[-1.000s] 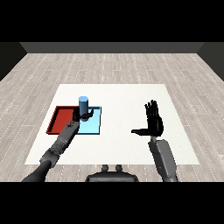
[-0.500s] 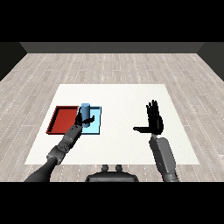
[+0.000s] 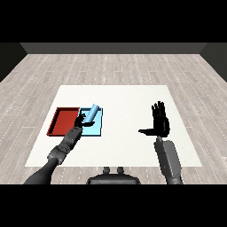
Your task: Pick the blue can and put it in the blue box
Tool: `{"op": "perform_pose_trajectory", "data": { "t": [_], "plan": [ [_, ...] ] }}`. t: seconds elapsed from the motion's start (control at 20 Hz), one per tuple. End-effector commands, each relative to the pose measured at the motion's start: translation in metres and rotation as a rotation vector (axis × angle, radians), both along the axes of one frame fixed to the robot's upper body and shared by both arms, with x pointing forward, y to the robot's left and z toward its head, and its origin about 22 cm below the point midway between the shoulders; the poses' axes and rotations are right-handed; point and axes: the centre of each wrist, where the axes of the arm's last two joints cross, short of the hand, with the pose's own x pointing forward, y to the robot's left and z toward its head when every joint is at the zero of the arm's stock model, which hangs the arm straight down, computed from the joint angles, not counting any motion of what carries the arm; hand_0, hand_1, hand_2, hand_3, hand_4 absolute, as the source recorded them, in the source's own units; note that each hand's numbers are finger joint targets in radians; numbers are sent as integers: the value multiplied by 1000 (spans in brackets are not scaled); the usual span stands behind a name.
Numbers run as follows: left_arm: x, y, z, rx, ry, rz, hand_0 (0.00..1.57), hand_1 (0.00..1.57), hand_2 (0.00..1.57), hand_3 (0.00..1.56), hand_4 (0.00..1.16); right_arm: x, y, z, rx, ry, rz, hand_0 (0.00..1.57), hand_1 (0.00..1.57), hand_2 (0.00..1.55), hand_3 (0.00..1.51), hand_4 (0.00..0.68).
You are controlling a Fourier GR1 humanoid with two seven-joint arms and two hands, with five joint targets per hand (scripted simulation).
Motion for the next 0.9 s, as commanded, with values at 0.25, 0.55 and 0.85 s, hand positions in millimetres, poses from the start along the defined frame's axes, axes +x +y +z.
{"op": "perform_pose_trajectory", "data": {
  "t": [0.25,0.55,0.85],
  "plan": [
    [15,-10,18,-2,-172,103,0,0,0,0,0,2,1,12,-16,-20,1,0,0,0,0,0],
    [40,-28,70,-200,-769,-189,0,0,0,0,0,-4,2,9,-73,-22,15,0,0,0,0,0],
    [16,-44,58,-532,-854,-498,0,0,0,0,0,-11,-3,-21,-98,63,52,0,0,0,0,0]
  ]
}}
